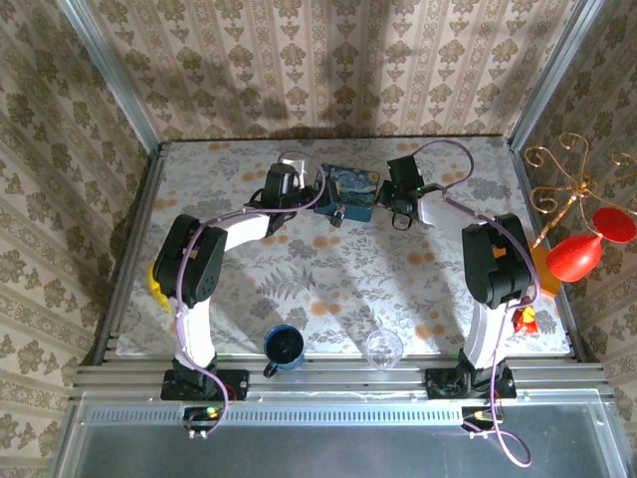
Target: Unlock a padlock with a key
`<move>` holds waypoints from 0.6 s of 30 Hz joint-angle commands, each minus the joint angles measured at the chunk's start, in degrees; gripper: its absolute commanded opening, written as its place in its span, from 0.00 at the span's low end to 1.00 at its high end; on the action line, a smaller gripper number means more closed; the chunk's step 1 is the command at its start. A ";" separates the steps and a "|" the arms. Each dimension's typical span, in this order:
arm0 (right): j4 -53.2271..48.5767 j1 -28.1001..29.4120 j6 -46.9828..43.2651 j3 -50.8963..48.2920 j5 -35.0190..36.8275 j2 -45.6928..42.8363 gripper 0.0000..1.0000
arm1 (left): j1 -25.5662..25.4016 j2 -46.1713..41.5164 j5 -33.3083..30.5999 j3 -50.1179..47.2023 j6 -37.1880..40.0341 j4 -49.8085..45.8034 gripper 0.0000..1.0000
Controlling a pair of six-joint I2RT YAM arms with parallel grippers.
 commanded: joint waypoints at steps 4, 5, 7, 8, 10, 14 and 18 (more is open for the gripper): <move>-1.55 -0.84 -1.24 4.65 -2.89 4.69 0.00 | -0.34 2.99 1.73 4.54 0.51 -0.33 1.00; -1.36 -0.87 -1.41 5.35 -3.97 5.48 0.00 | -0.34 3.36 1.77 4.75 0.63 -0.47 1.00; -0.87 -0.84 -1.21 6.45 -5.64 6.81 0.00 | -0.43 4.17 1.98 4.89 0.57 -0.55 1.00; -0.38 -0.77 -1.07 6.86 -6.64 7.45 0.00 | -0.51 4.39 2.23 4.89 0.50 -0.53 1.00; 0.22 -0.72 -0.66 7.52 -8.27 8.47 0.00 | -0.69 4.82 2.68 4.67 0.31 -0.37 1.00; 2.06 -0.53 -0.32 7.77 -11.21 9.38 0.00 | -1.47 3.77 2.89 2.70 0.24 1.19 1.00; 3.80 0.30 -0.49 7.15 -13.03 9.48 0.00 | -2.57 2.35 2.43 0.00 0.25 3.12 1.00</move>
